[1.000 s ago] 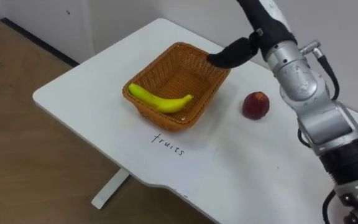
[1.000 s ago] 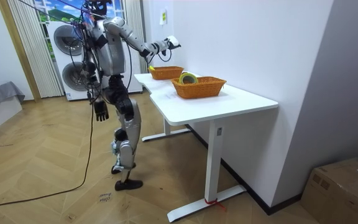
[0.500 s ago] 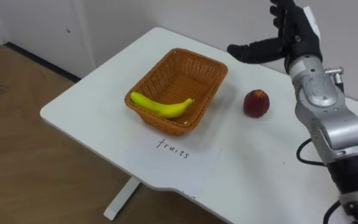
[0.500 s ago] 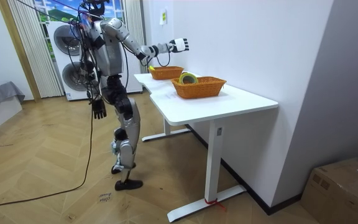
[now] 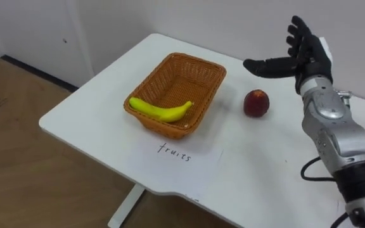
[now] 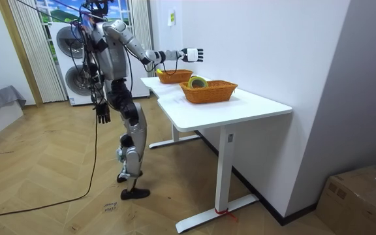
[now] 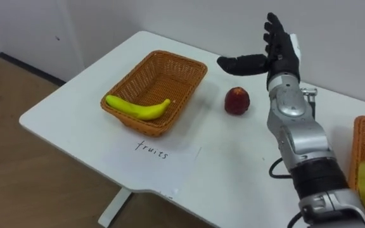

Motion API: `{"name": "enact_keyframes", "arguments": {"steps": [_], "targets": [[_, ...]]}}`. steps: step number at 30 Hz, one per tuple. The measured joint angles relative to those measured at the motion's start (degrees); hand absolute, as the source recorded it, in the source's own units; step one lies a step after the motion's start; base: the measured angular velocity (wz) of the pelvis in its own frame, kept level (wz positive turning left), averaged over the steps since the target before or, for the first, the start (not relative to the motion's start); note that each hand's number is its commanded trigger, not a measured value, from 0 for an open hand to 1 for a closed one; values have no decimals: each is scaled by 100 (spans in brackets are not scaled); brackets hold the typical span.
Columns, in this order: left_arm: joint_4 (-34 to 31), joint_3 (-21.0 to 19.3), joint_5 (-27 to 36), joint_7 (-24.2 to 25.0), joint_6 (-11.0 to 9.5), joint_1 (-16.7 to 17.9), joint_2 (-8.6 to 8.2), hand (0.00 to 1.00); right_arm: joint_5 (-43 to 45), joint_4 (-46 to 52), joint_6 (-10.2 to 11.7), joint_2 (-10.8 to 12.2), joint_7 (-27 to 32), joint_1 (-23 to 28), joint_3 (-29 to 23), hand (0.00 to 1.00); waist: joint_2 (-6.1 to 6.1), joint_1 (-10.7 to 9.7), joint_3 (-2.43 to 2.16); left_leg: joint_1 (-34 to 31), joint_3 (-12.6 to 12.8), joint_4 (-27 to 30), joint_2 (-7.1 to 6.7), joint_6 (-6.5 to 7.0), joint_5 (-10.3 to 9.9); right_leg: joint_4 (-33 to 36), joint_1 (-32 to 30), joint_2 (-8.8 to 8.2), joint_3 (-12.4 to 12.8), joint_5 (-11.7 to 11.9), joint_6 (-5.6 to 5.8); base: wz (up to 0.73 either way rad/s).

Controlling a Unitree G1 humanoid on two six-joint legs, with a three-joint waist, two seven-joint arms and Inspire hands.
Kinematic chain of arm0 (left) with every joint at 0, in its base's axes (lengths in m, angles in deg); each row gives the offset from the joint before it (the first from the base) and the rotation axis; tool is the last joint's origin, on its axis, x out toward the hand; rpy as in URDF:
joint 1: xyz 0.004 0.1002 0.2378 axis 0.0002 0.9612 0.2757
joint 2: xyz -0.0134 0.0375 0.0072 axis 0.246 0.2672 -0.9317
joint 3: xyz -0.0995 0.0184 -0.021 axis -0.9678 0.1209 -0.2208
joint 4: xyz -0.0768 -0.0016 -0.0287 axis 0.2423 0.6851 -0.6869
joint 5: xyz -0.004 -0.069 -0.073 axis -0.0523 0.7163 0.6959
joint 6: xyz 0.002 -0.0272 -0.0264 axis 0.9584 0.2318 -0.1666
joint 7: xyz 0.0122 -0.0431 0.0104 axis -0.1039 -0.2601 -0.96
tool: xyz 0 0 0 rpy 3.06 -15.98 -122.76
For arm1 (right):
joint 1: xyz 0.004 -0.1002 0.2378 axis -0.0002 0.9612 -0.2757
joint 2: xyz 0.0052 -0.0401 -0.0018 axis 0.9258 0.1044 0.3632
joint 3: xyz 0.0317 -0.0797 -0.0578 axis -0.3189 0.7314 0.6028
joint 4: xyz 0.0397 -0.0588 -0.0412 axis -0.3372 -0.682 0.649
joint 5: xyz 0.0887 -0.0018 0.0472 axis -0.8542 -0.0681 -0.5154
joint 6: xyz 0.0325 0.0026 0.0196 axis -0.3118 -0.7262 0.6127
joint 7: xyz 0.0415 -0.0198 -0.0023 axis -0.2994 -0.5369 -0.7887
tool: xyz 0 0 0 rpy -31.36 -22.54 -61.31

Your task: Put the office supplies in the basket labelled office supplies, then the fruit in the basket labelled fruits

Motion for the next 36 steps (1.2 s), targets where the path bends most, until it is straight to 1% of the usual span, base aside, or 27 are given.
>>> {"name": "enact_keyframes", "arguments": {"steps": [3,6,8,10,13,15,16,20,22,27,29,30,32,34,36], "targets": [[0,0,-8,27,11,0,0,0,-105,-105,-1,32,11,79,1,0,14,0,-6,0,3,5,-5,1,0,13,-1,0,3,0,0,0],[0,-1,-78,54,80,35,-3,0,-250,-112,-17,86,7,206,9,0,20,10,-7,-2,13,6,-5,1,0,17,-10,0,19,0,0,0],[-2,6,-124,123,146,71,-4,0,-249,-112,-67,122,6,234,11,0,52,2,-9,-2,26,6,-2,3,-2,13,-12,4,39,0,0,0],[-3,86,-125,141,164,90,-7,0,-248,-112,-68,141,10,237,11,0,79,-6,-7,-6,35,6,-2,5,-3,5,-15,5,42,0,0,-2],[-11,103,-126,176,165,103,-13,0,-248,-117,-68,177,17,281,10,0,100,-10,-20,-14,36,0,-2,5,-3,-21,-18,13,64,0,0,0],[-4,104,-125,240,165,100,-13,0,-248,-122,-68,211,26,285,11,0,98,-8,-28,-42,56,-5,4,4,-2,-61,-38,25,66,0,0,-4],[-1,104,-126,250,165,94,-17,0,-259,-155,-65,210,25,283,14,0,84,-5,-52,-101,68,0,9,1,0,-61,-95,27,58,1,-2,0],[-6,117,-123,244,162,77,-22,0,-265,-517,-64,211,-37,275,23,0,76,-6,-56,-175,80,-1,9,2,2,-60,-171,23,32,4,-3,0],[-29,170,-119,247,154,55,-22,0,-263,-697,-64,212,-142,263,23,0,54,-7,-68,-292,92,23,18,1,3,-58,-285,33,54,15,-12,0],[-230,207,-109,282,113,25,-9,0,-290,-901,-67,207,-392,263,20,0,35,-41,-43,-543,109,84,25,0,5,-47,-515,41,75,33,-22,0],[-224,209,-108,281,104,-39,6,0,-384,-907,-67,196,-436,262,16,0,6,-46,-22,-593,116,86,26,1,5,-50,-567,41,88,33,-21,0],[-224,211,-109,281,102,-59,10,0,-423,-907,-67,192,-439,259,9,0,-10,-43,-21,-609,116,100,26,1,5,-49,-592,41,93,33,-21,0],[-227,212,-116,279,55,-93,11,0,-479,-929,-66,160,-468,249,6,0,-67,-40,30,-636,124,111,26,1,5,-49,-619,41,99,34,-20,0],[-224,225,-116,278,25,-95,10,0,-493,-1002,-66,122,-489,249,6,0,-102,-39,56,-657,128,111,26,3,4,-54,-636,44,100,37,-15,2],[-219,282,-106,274,21,-95,9,0,-490,-1099,-66,66,-507,241,3,0,-105,-40,56,-706,129,133,22,12,-2,-57,-670,42,94,43,-5,2]]}}
